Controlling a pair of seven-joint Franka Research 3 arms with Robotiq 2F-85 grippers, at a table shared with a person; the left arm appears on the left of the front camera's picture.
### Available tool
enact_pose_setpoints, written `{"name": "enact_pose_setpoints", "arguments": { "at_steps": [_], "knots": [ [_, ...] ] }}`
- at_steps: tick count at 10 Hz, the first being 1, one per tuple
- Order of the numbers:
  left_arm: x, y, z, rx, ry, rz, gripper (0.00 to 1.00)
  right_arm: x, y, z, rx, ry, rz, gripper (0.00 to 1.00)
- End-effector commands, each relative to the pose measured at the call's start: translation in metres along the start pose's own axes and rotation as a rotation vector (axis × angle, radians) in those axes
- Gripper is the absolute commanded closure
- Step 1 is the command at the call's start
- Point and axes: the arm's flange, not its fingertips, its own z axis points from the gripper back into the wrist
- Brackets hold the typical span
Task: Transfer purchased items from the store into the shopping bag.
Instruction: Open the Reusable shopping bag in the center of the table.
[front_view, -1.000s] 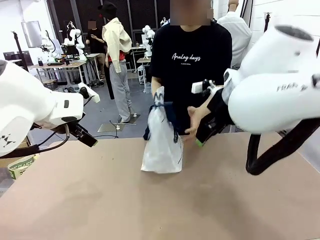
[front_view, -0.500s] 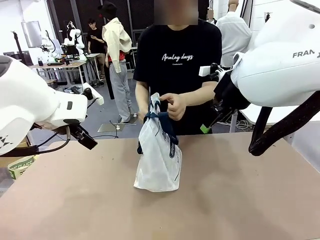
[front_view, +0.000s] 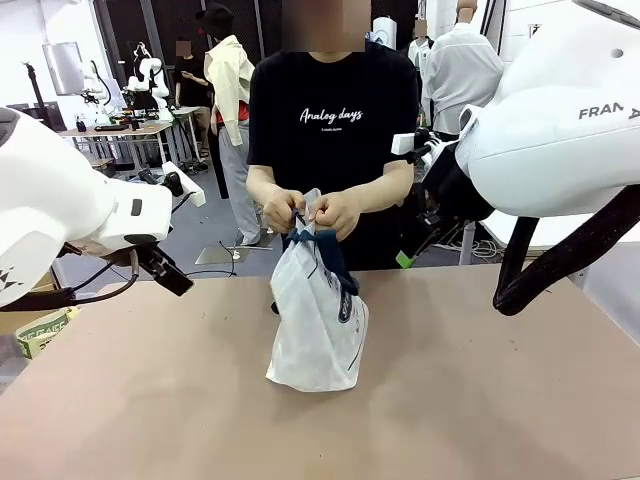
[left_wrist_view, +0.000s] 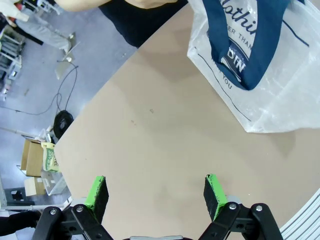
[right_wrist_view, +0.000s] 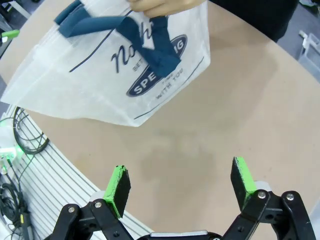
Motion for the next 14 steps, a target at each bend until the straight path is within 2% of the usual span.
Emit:
{"name": "enact_pose_setpoints", "arguments": {
  "at_steps": [1, 2, 3, 4, 6, 8, 10, 12, 14],
  "knots": [
    [0.0, -0.001, 0.001, 0.01, -0.004, -0.004, 0.0, -0.002, -0.001, -0.002, 0.013, 0.002, -0.01, 0.0],
    [0.0, 0.0, 0.0, 0.0, 0.0, 0.0, 0.0, -0.002, -0.001, -0.002, 0.013, 0.002, -0.01, 0.0],
    [-0.001, 0.0, 0.005, -0.094, 0.037, -0.025, 0.0, 0.0, 0.0, 0.0, 0.0, 0.0, 0.0, 0.0],
    [-0.001, 0.006, 0.011, -0.221, 0.038, 0.006, 0.0, 0.004, -0.007, 0.002, 0.047, 0.001, -0.007, 0.0],
    [-0.003, 0.02, 0.023, -0.37, -0.012, 0.051, 0.0, 0.005, -0.013, 0.014, 0.069, 0.012, 0.036, 0.0],
    [-0.004, 0.026, 0.036, -0.408, -0.046, 0.076, 0.0, 0.007, -0.011, 0.031, 0.153, 0.046, 0.044, 0.0],
    [-0.001, 0.036, 0.046, -0.451, -0.12, 0.06, 0.0, 0.012, -0.02, 0.059, 0.234, 0.039, 0.055, 0.0],
    [0.006, 0.049, 0.047, -0.449, -0.139, 0.074, 0.0, 0.02, -0.034, 0.066, 0.26, -0.001, 0.08, 0.0],
    [0.019, 0.055, 0.046, -0.457, -0.166, 0.062, 0.0, 0.032, -0.039, 0.062, 0.248, 0.004, 0.089, 0.0]
  ]
}}
